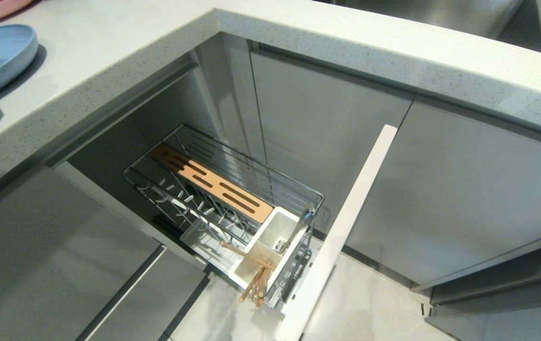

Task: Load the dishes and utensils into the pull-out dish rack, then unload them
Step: Take the bowl out of the cupboard

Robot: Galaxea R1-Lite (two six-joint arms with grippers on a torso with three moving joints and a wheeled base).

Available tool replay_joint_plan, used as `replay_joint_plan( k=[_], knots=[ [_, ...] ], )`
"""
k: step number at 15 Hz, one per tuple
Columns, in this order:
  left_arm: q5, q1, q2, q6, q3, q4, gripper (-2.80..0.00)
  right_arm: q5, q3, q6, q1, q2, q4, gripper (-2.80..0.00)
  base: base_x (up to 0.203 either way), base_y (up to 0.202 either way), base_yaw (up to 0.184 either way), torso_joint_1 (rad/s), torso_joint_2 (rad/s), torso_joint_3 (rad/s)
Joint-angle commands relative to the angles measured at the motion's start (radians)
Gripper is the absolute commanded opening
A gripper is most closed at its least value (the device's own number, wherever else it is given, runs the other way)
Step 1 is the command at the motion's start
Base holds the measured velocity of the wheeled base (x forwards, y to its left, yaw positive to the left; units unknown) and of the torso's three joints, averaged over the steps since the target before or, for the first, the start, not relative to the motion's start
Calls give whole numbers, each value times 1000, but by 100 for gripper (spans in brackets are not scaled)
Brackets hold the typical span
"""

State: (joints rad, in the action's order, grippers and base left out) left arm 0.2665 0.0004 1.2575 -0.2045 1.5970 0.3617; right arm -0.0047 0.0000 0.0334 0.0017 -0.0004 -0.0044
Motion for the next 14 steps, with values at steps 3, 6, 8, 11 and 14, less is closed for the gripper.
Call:
replay_joint_plan(
  k=[3,6,8,11,14],
  knots=[
    [2,-5,26,-3,3,-1,-280,0,2,0,1,-4,-1,-280,0,0,0,0,0,0],
    [4,-5,29,-3,3,-1,-167,-1,2,0,0,-4,0,-280,0,0,0,0,0,0],
    [5,-5,29,-3,3,-1,0,-1,2,0,0,-3,-1,-280,0,0,0,0,0,0],
    [4,-5,28,-2,1,-1,0,0,2,0,0,-4,0,-280,0,0,0,0,0,0],
    [10,-5,26,-1,0,-1,0,0,2,0,1,-4,-1,-280,0,0,0,0,0,0]
  ],
)
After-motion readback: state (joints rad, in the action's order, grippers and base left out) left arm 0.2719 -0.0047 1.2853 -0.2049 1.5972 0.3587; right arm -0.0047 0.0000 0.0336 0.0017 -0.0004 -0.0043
